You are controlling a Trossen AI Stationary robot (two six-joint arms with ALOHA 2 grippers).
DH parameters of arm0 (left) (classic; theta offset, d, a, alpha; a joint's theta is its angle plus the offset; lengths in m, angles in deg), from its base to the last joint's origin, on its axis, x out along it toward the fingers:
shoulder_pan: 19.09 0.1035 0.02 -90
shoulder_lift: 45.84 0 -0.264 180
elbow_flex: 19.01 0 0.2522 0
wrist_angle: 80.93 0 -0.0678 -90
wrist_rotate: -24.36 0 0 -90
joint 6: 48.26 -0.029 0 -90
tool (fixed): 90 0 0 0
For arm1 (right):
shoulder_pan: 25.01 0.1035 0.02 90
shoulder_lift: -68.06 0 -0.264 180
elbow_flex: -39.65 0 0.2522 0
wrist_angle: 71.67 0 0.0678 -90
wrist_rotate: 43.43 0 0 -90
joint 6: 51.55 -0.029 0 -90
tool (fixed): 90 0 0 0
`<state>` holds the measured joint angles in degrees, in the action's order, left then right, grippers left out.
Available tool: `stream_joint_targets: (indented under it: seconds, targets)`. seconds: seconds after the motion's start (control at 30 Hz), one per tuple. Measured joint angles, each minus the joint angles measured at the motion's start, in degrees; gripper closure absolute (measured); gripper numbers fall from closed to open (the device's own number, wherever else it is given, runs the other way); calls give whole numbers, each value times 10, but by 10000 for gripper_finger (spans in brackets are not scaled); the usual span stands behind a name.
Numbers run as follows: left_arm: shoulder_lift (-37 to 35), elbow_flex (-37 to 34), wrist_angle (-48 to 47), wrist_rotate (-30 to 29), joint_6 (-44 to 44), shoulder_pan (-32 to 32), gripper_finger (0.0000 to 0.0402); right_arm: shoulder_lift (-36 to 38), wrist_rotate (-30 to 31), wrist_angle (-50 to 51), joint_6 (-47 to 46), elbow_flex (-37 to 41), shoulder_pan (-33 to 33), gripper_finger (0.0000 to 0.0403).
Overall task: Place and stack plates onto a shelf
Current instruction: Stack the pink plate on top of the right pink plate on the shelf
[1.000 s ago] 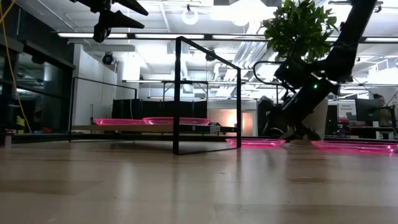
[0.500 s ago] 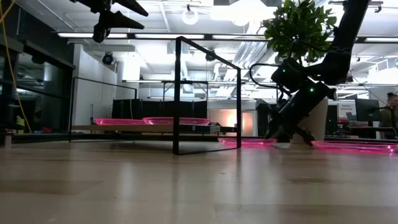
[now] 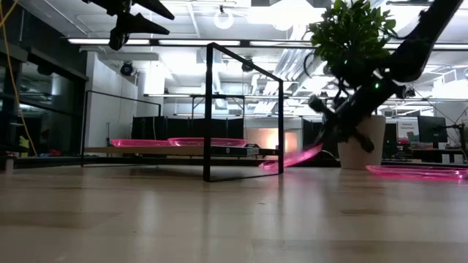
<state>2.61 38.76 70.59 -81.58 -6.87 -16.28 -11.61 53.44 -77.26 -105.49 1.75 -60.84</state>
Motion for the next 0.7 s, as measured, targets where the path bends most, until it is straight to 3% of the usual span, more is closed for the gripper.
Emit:
stream_joint_targets:
  seconds: [0.4,0.7]
  targets:
    - [0,0,0,-3,5,0,270,107,-3,-12,0,-21,13,403]
    - [0,0,97,-4,-35,0,270,28,-17,156,141,-243,61,403]
